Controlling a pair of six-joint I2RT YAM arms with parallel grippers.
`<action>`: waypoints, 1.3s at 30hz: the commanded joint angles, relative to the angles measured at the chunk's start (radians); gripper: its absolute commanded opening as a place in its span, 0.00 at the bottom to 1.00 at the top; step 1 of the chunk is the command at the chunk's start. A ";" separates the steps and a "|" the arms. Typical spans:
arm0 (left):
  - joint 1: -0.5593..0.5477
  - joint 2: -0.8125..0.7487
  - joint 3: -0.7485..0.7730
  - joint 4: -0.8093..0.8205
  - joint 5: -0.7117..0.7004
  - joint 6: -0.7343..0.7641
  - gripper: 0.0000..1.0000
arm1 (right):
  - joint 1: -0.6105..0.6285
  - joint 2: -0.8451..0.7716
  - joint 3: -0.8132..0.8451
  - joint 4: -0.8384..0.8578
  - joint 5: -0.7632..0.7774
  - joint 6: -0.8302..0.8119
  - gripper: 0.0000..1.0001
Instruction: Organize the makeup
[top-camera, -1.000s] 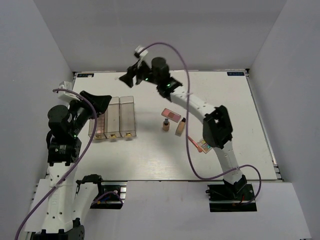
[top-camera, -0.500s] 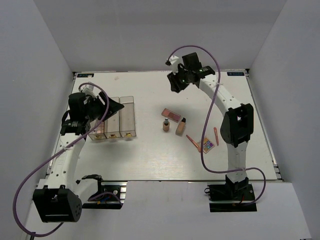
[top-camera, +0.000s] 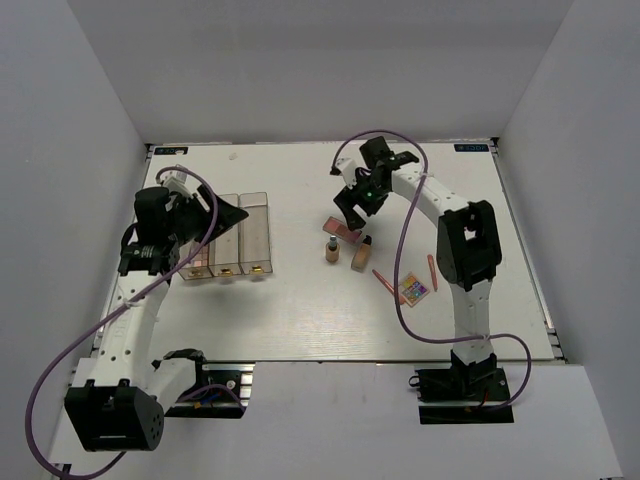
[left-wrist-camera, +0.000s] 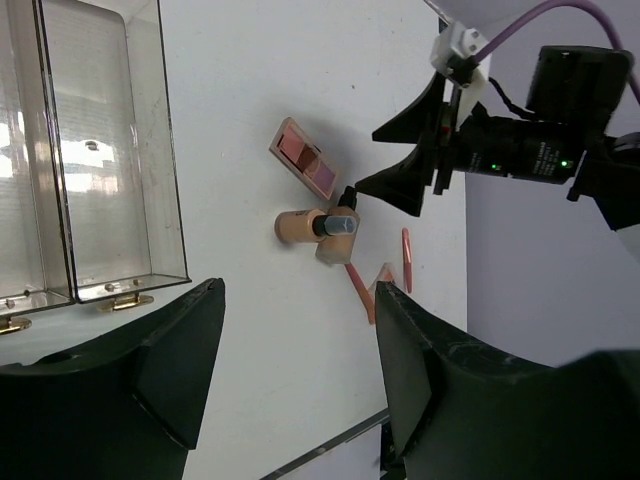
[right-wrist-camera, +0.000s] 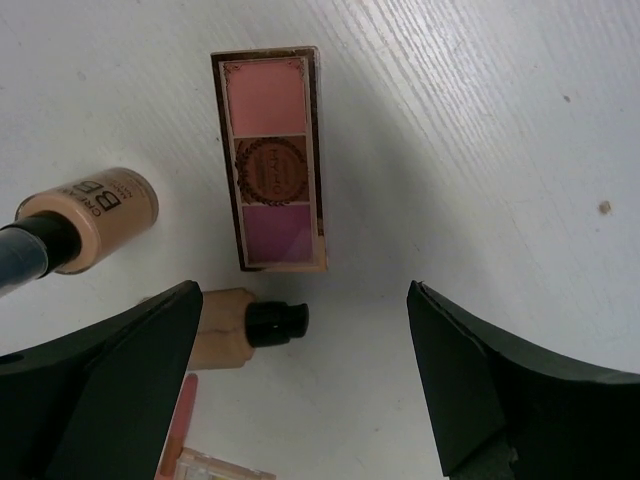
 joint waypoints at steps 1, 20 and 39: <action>-0.003 -0.042 -0.006 -0.016 -0.006 0.013 0.71 | 0.030 0.032 0.005 0.028 0.016 -0.017 0.89; -0.003 -0.070 -0.020 -0.048 -0.029 0.018 0.72 | 0.124 0.137 0.011 0.096 0.136 -0.002 0.89; -0.003 -0.108 -0.023 -0.083 -0.046 0.019 0.72 | 0.141 0.233 0.085 0.084 0.171 -0.029 0.72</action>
